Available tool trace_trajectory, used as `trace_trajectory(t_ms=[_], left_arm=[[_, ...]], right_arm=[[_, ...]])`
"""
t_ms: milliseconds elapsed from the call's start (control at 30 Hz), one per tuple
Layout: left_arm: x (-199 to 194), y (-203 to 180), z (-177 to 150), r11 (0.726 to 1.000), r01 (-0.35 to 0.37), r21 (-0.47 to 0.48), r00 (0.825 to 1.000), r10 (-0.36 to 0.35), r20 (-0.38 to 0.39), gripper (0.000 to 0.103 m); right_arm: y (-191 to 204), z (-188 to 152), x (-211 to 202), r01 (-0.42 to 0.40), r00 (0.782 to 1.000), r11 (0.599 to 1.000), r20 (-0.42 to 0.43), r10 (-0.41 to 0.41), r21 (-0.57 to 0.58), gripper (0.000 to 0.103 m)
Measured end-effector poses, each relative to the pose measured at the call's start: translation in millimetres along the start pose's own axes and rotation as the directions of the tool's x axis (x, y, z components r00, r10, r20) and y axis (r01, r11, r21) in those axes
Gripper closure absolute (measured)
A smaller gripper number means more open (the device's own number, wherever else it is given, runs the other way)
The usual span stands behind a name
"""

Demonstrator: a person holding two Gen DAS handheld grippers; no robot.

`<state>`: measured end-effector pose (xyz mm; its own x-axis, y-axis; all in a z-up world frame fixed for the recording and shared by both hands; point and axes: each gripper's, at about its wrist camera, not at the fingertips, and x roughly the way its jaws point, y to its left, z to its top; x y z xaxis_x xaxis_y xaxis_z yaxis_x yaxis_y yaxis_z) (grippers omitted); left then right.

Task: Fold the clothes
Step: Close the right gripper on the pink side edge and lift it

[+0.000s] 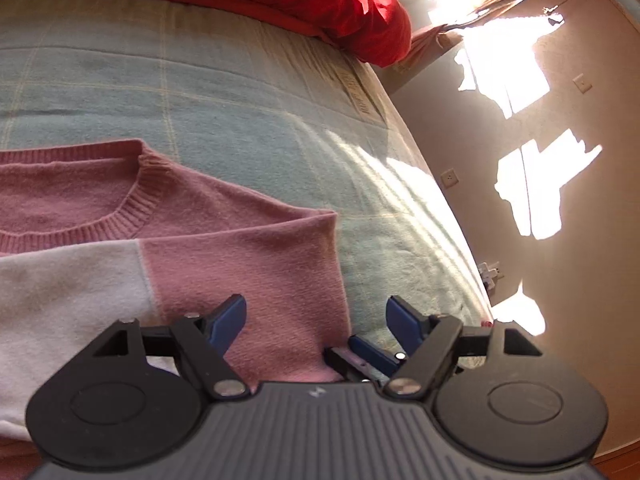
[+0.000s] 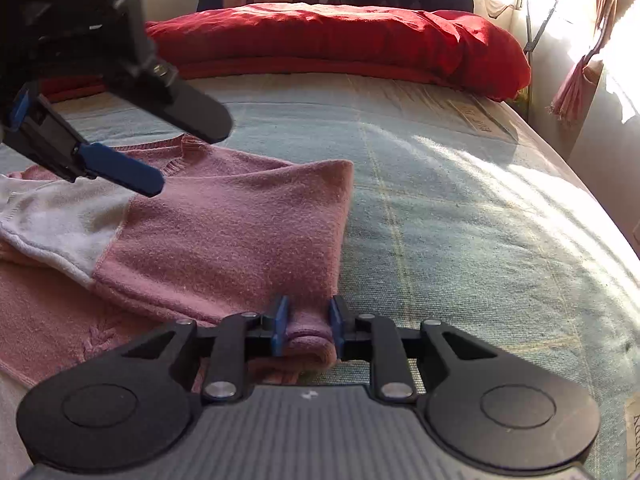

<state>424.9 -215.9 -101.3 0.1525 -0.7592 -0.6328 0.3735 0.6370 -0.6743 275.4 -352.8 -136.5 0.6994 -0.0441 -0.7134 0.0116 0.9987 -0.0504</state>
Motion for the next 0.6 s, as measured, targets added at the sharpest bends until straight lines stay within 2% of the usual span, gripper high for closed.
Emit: trace_trajectory(t_ms=[67,133,267,400,600], left_arm=[[28.8,-11.0,11.6,0.999,0.045,-0.009,0.998,-0.045,-0.041,0.026],[58.1,-14.2,21.6,0.999,0.047,-0.018,0.996,-0.048,-0.075,0.026],[99.2,-3.4,38.2,0.999,-0.029,-0.045,0.995,0.024,-0.093,0.026],[108.7,2.5,51.9,0.997,-0.038,-0.074,0.998,0.034,-0.057,0.022],[107.2,-15.9,55.9,0.996,-0.077,-0.051,0.995,0.074,-0.066,0.019]], right_arm=[[-1.4,-0.7,-0.3,-0.005,1.0,1.0,0.007,0.005,0.01,0.076],[-4.6,-0.3,-0.3,-0.017,1.0,1.0,0.008,0.017,0.025,0.076],[-11.5,-1.2,-0.5,-0.045,0.999,0.997,0.012,0.044,0.063,0.076],[-16.0,-2.1,0.0,-0.064,0.998,0.994,0.018,0.062,0.089,0.075],[-20.5,-4.0,1.3,-0.084,0.996,0.989,0.022,0.082,0.118,0.073]])
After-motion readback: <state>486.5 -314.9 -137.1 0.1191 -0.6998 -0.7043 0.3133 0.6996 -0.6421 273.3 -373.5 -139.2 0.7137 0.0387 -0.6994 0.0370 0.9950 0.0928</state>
